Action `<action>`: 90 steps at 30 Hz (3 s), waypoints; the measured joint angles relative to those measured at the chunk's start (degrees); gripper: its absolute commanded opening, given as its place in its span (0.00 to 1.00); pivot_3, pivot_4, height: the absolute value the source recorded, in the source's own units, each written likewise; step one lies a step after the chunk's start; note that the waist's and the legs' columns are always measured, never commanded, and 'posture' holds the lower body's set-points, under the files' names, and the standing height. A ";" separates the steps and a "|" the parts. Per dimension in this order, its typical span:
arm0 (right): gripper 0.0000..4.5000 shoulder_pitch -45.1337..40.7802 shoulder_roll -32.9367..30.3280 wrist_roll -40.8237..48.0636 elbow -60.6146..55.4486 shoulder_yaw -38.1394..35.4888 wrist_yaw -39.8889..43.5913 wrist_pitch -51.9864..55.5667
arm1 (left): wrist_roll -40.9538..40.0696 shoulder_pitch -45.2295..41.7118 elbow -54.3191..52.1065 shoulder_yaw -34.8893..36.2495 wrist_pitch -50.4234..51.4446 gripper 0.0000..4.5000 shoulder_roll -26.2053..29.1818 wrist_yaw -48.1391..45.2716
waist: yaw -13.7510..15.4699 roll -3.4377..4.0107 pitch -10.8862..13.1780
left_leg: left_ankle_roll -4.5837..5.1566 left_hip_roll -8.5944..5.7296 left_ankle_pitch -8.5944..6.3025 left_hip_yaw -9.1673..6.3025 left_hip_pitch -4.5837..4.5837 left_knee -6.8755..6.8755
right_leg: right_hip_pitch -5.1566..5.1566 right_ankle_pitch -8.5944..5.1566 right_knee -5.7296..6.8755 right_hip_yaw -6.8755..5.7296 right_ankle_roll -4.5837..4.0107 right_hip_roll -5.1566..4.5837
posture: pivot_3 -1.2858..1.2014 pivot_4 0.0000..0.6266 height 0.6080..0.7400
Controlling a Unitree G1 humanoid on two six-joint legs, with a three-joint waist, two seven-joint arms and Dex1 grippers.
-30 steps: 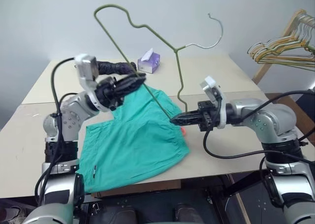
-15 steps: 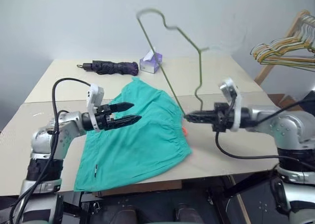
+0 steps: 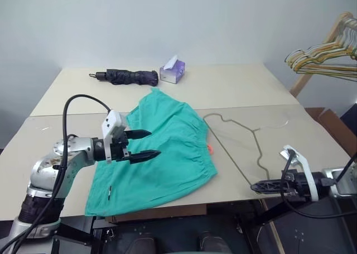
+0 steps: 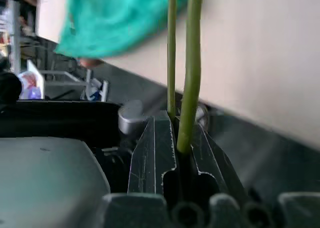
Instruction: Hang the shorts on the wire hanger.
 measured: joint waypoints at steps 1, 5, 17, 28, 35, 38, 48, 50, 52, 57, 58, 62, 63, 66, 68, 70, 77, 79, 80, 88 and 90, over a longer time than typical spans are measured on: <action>0.00 0.39 -0.52 -0.09 0.59 0.58 0.48 0.02 | 0.00 0.39 -0.51 -0.43 0.00 0.99 -0.09 0.06 | -0.02 0.00 0.00 | 0.00 0.00 0.00 0.00 0.02 0.00 | 0.01 0.00 0.00 0.00 0.00 0.00 | 0.54 0.00 1.00; 0.00 1.70 -2.74 -0.91 2.21 3.00 3.10 -0.88 | -0.06 1.73 -1.71 -0.59 0.01 0.99 -0.16 0.09 | 0.13 0.00 0.00 | 0.00 0.00 0.00 0.00 0.02 0.00 | 0.02 -0.01 0.01 0.00 0.02 0.00 | 0.54 0.00 1.00; 0.00 -0.34 -1.36 -4.53 5.28 9.06 9.78 -8.25 | 0.78 1.84 -2.11 -0.58 -0.12 0.99 -0.14 1.70 | 0.36 0.00 0.00 | 0.00 0.00 0.00 -0.01 0.06 0.01 | 0.05 -0.09 0.01 0.00 0.16 0.01 | 0.55 0.00 1.00; 0.00 -3.66 -2.85 -10.34 1.13 16.45 15.73 -16.10 | 1.01 2.84 -1.90 -0.85 -0.13 0.99 1.62 -0.36 | 0.78 0.00 0.00 | 0.00 0.00 0.00 0.02 0.12 0.01 | 0.08 -0.12 0.01 0.00 0.20 0.00 | 0.55 0.00 1.00; 0.00 -13.38 -1.63 -18.51 8.45 24.32 18.05 -19.67 | 3.36 1.66 -1.24 -2.56 -0.53 0.99 1.57 -0.14 | 0.99 0.01 0.00 | 0.00 0.00 0.00 0.02 0.10 0.01 | 0.05 0.00 0.01 0.00 0.00 0.00 | 0.55 0.00 1.00; 0.00 -17.31 -0.58 -20.89 11.32 27.08 20.09 -20.59 | 3.54 1.70 -1.24 -2.54 -0.55 0.99 1.33 0.69 | 1.29 0.01 0.00 | 0.00 0.00 0.00 0.02 0.09 0.01 | 0.05 0.00 0.01 0.00 0.00 0.01 | 0.56 0.00 1.00; 0.00 -28.94 4.80 -29.26 23.60 36.82 29.42 -24.99 | 4.57 1.98 -1.27 -2.85 -1.54 0.99 -0.09 2.04 | 1.84 0.01 0.00 | 0.00 0.00 0.00 0.02 0.08 0.01 | 0.03 0.02 0.02 -0.01 -0.02 0.01 | 0.57 0.00 1.00; 0.00 -31.78 8.24 -31.97 29.01 37.94 29.34 -26.00 | 4.64 1.99 -1.30 -3.00 -1.67 0.99 -0.39 2.23 | 1.84 0.01 0.00 | 0.00 0.00 0.00 0.03 0.10 0.02 | 0.03 0.03 0.06 -0.01 -0.04 0.02 | 0.57 0.00 1.00; 0.00 -34.10 10.81 -33.63 33.27 38.11 29.00 -26.52 | 4.71 2.04 -1.35 -3.15 -1.85 0.99 -0.45 2.41 | 1.91 0.04 -0.01 | 0.00 -0.01 0.00 0.03 0.05 0.02 | 0.00 0.03 0.07 -0.01 -0.04 0.02 | 0.57 0.00 1.00; 0.00 -37.80 13.84 -35.85 39.66 35.91 27.14 -26.65 | 5.28 2.05 -1.33 -3.52 -2.54 0.99 -0.79 2.84 | 2.55 0.04 -0.01 | -0.01 -0.01 0.00 0.02 -0.02 0.02 | -0.05 0.03 0.06 -0.01 -0.04 0.01 | 0.56 0.00 1.00; 0.00 -37.80 14.05 -35.84 39.66 35.20 27.16 -26.63 | 5.47 2.04 -1.27 -3.58 -2.56 0.99 -0.84 3.06 | 2.73 0.04 -0.01 | -0.01 -0.01 0.00 0.02 -0.03 0.02 | -0.06 0.03 0.06 -0.01 -0.04 0.01 | 0.56 0.00 1.00; 0.00 -37.25 15.49 -35.70 37.76 31.46 25.71 -26.11 | 5.67 1.90 -1.22 -3.58 -2.58 0.99 -1.65 3.53 | 3.16 0.05 -0.01 | -0.01 -0.01 0.00 0.03 0.00 0.02 | -0.05 0.04 0.09 -0.01 -0.05 0.02 | 0.57 0.00 1.00; 0.00 -37.01 16.02 -35.54 37.17 30.08 24.73 -26.11 | 5.69 1.90 -1.22 -3.59 -2.58 0.99 -1.71 3.58 | 3.15 0.05 -0.01 | -0.01 -0.01 0.00 0.03 0.00 0.02 | -0.05 0.03 0.10 -0.01 -0.05 0.02 | 0.56 0.00 1.00; 0.00 -33.01 18.05 -33.62 31.59 21.81 19.57 -30.57 | 5.91 1.63 -1.19 -3.61 -2.64 0.99 -2.02 4.17 | 3.30 0.05 -0.01 | -0.01 -0.01 0.00 0.00 -0.03 0.02 | -0.06 0.03 0.09 -0.03 -0.04 0.02 | 0.56 0.00 1.00; 0.00 -29.66 18.10 -33.69 26.57 20.32 18.37 -36.10 | 6.09 1.52 -0.98 -3.53 -2.67 0.99 -1.97 4.27 | 3.47 0.05 -0.02 | -0.01 -0.01 0.00 0.00 -0.06 0.02 | -0.07 0.03 0.07 -0.04 -0.03 0.01 | 0.56 0.00 1.00; 0.00 -25.60 18.23 -34.85 21.42 19.11 16.88 -44.03 | 6.43 1.40 -0.80 -3.58 -2.77 0.99 -1.76 3.87 | 3.62 0.05 -0.02 | -0.01 -0.01 0.00 0.00 -0.07 0.02 | -0.07 0.03 0.06 -0.05 -0.02 0.01 | 0.56 0.00 1.00; 0.00 -21.50 20.02 -45.40 16.07 20.02 10.08 -68.99 | 2.55 -0.54 -0.28 0.09 -4.28 0.99 1.36 -3.17 | 2.87 0.05 -0.01 | -0.01 0.01 0.01 0.02 0.00 0.02 | -0.08 0.03 0.10 -0.04 -0.04 0.04 | 0.56 0.00 1.00; 0.00 -21.67 20.81 -48.40 16.10 21.37 8.48 -73.57 | 0.18 -2.46 0.00 3.64 -4.94 0.99 3.01 -5.39 | 2.54 0.06 -0.01 | -0.01 0.02 0.00 0.02 -0.01 0.02 | -0.06 0.03 0.08 -0.04 -0.03 0.03 | 0.55 0.00 1.00; 0.00 -21.84 21.55 -50.00 16.31 22.07 7.93 -75.34 | -1.03 -3.52 0.61 5.14 -5.05 0.99 3.81 -6.63 | 2.41 0.05 -0.01 | -0.01 0.02 0.00 0.03 -0.02 0.02 | -0.06 0.03 0.08 -0.04 -0.03 0.03 | 0.55 0.00 1.00; 0.00 -26.36 25.27 -58.55 20.08 26.49 4.48 -83.41 | 2.42 -16.98 17.02 7.79 -13.00 0.99 10.11 -14.04 | 1.67 0.06 -0.01 | -0.03 0.01 0.02 0.02 0.00 0.02 | -0.04 0.03 0.08 -0.05 -0.04 0.04 | 0.56 0.00 1.00; 0.00 -27.27 25.95 -60.00 20.95 27.26 4.24 -84.24 | 7.68 -21.24 23.84 3.35 -17.80 0.99 12.12 -17.58 | 1.71 0.06 -0.01 | -0.03 0.00 0.02 0.02 0.00 0.02 | -0.03 0.04 0.07 -0.07 -0.05 0.04 | 0.56 0.00 1.00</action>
